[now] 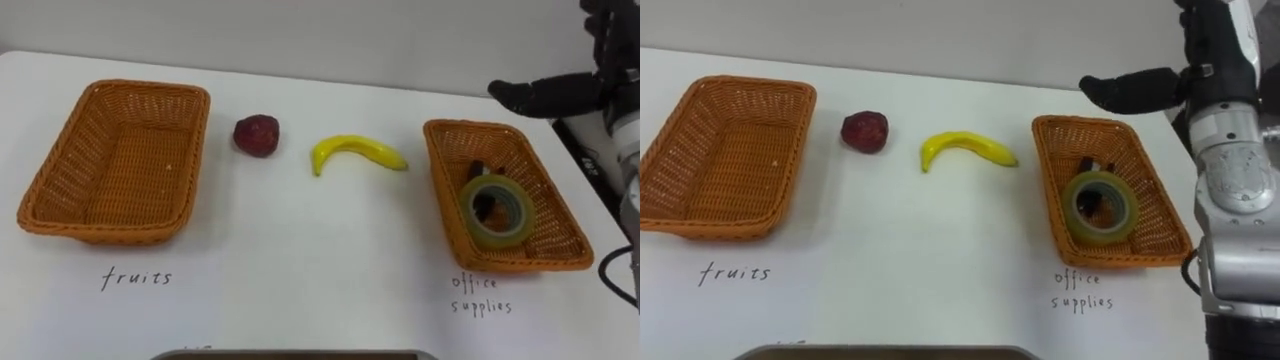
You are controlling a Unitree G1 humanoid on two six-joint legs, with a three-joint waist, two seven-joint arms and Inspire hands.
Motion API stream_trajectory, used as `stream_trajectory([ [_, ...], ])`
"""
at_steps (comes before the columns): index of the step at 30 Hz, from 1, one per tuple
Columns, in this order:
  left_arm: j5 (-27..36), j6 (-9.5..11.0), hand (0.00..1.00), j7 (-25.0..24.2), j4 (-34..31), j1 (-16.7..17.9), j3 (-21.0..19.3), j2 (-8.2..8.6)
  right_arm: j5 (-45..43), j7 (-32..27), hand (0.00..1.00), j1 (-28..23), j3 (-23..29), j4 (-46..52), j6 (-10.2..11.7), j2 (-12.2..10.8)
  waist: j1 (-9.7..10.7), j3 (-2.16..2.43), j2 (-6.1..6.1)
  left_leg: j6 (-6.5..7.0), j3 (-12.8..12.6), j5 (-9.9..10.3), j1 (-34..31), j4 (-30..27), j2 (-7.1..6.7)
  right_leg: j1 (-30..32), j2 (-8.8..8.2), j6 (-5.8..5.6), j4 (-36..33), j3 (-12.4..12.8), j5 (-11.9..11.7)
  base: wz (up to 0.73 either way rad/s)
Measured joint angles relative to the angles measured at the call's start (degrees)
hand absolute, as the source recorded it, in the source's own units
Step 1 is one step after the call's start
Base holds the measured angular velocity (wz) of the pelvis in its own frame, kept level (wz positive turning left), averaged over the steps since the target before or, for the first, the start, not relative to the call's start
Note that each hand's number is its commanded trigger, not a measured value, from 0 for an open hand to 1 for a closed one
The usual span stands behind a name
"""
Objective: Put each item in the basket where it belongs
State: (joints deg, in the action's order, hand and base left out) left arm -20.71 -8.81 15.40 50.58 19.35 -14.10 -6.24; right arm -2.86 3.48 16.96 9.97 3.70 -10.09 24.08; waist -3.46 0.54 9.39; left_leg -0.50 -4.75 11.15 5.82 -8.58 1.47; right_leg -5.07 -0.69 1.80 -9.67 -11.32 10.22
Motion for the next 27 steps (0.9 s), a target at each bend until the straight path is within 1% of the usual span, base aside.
stream_trajectory([
  [1,-0.08,0.0,0.0,-0.07,0.0,-0.07,0.0,-0.04,-0.06,0.38,0.0,0.26,0.0,0.02,0.0,0.15,-0.12,0.13,0.22,0.0,0.1,0.0,-0.16,-0.07,-0.02,0.09,-0.02,0.0,0.03,-0.06,0.0,0.04],
  [3,-0.15,0.0,0.0,-0.39,-0.02,-0.06,0.08,-0.1,-0.2,1.31,0.0,0.97,-0.03,0.01,0.0,0.44,-1.09,-0.05,0.86,0.01,0.19,-0.01,-0.15,-0.18,-0.03,-0.05,-0.05,0.0,0.02,-0.24,0.0,0.04],
  [4,-0.15,0.0,0.0,-0.53,-0.02,-0.02,0.17,-0.16,-0.21,1.52,0.0,1.04,-0.07,0.02,0.0,0.44,-1.25,-0.17,0.86,0.01,0.21,-0.01,-0.16,-0.18,-0.03,-0.07,-0.06,0.0,0.02,-0.36,0.0,0.08],
  [5,-0.15,0.0,0.0,-0.85,-0.02,-0.02,0.2,-0.33,-0.36,1.85,0.0,1.05,-0.36,0.04,0.0,0.44,-1.47,-0.14,1.36,0.01,0.21,-0.01,-0.17,-0.19,-0.03,-0.16,-0.08,-0.01,-0.01,-0.62,0.0,0.11],
  [6,-0.12,0.0,0.0,-1.04,-0.02,-0.11,0.22,-0.59,-1.32,2.59,0.0,1.05,-0.84,0.21,0.0,0.44,-1.53,-0.25,1.74,0.01,0.36,-0.01,-0.19,-0.18,-0.01,-0.24,-0.09,-0.01,0.01,-0.98,0.0,0.11],
  [7,-0.11,0.0,0.0,-1.12,0.0,-0.1,0.22,-0.74,-2.0,3.0,0.0,1.05,-1.15,0.44,0.0,0.44,-1.52,-0.29,1.89,0.01,0.46,-0.01,-0.21,-0.18,-0.01,-0.29,-0.1,-0.01,0.02,-1.19,0.0,0.09],
  [10,-0.23,0.01,0.0,-1.63,0.02,-0.49,0.56,-1.36,-2.84,4.75,0.0,1.04,-2.15,2.26,0.05,0.44,-1.69,-0.46,1.94,0.06,0.7,0.07,-0.57,-0.04,-0.02,-0.26,-0.07,-0.01,-0.01,-1.41,-0.01,0.04],
  [11,-0.35,0.02,0.0,-2.09,0.02,-0.73,0.8,-1.7,-2.4,5.19,0.0,1.15,-2.14,2.45,0.08,0.45,-2.0,-0.49,1.9,0.07,0.68,0.08,-0.71,-0.01,-0.03,-0.12,0.01,-0.02,-0.09,-1.39,-0.01,0.0],
  [12,-0.34,0.02,0.0,-2.25,0.02,-0.97,0.83,-2.0,-1.83,5.46,0.0,1.16,-2.18,2.47,0.08,0.45,-2.73,-0.52,1.85,0.07,0.68,0.08,-0.82,-0.05,-0.03,-0.02,0.02,-0.02,-0.13,-1.37,-0.01,0.0],
  [14,-0.29,0.02,0.0,-2.36,0.0,-1.34,0.87,-2.42,-1.66,5.47,0.0,1.18,-2.53,2.46,0.07,0.45,-3.24,-0.55,1.81,0.07,0.77,0.07,-1.2,-0.14,-0.01,0.19,-0.02,-0.02,-0.11,-1.43,-0.02,0.0],
  [18,-0.2,0.01,0.0,-2.0,-0.23,-1.47,1.43,-2.59,-0.78,5.45,0.0,1.97,-5.24,1.07,0.07,0.55,-4.61,-0.73,1.59,0.06,0.78,0.06,-1.26,-0.13,-0.02,0.3,0.01,-0.02,-0.11,-1.41,-0.02,0.0],
  [19,-0.2,0.01,0.0,-1.94,-0.33,-1.47,1.58,-2.59,-0.52,5.44,0.0,2.01,-5.52,0.95,0.07,0.55,-4.79,-0.7,1.75,0.07,0.78,0.06,-1.27,-0.12,-0.02,0.31,0.01,-0.02,-0.11,-1.43,-0.02,0.0],
  [22,-0.22,0.01,0.0,-1.85,-1.04,-1.26,2.02,-2.68,0.23,5.4,0.0,3.04,-8.38,-0.24,0.06,0.81,-5.31,-0.82,2.27,0.06,0.82,0.06,-1.45,-0.11,0.0,0.45,-0.04,-0.02,-0.07,-1.5,-0.02,0.01],
  [23,-0.21,0.0,0.0,-1.85,-1.13,-1.23,2.24,-2.89,0.76,5.44,0.0,3.61,-9.54,-1.4,0.06,0.81,-5.37,-0.97,2.46,0.06,0.98,0.06,-1.57,-0.13,0.0,0.45,-0.04,-0.02,-0.01,-1.69,-0.02,0.08],
  [24,-0.22,0.0,0.0,-1.85,-1.12,-1.38,2.94,-3.36,1.11,5.44,0.0,3.81,-10.39,-2.48,0.06,0.81,-5.61,-1.0,2.8,0.06,1.24,0.06,-1.71,-0.15,-0.01,0.48,-0.05,-0.02,0.01,-1.99,-0.02,0.1],
  [25,-0.23,0.01,0.0,-1.85,-1.11,-1.45,3.33,-3.64,1.43,5.44,0.0,3.82,-10.7,-3.03,0.06,0.81,-5.77,-0.95,3.01,0.06,1.4,0.06,-1.83,-0.17,-0.01,0.52,-0.07,-0.02,0.02,-2.18,-0.02,0.15],
  [26,-0.23,0.01,0.0,-1.85,-1.08,-1.61,3.77,-4.01,1.92,5.44,0.0,3.81,-11.19,-4.01,0.06,0.81,-5.99,-0.73,3.44,0.06,1.8,0.06,-2.32,-0.24,-0.05,0.84,-0.11,-0.02,0.01,-2.67,-0.02,0.12],
  [27,-0.26,0.01,0.0,-1.86,-1.07,-1.79,4.33,-4.24,2.48,5.43,0.0,3.97,-11.23,-5.07,0.08,0.82,-6.38,-0.73,3.7,0.07,1.85,0.06,-2.65,-0.36,-0.08,1.07,-0.16,-0.04,0.0,-2.99,-0.04,0.1],
])
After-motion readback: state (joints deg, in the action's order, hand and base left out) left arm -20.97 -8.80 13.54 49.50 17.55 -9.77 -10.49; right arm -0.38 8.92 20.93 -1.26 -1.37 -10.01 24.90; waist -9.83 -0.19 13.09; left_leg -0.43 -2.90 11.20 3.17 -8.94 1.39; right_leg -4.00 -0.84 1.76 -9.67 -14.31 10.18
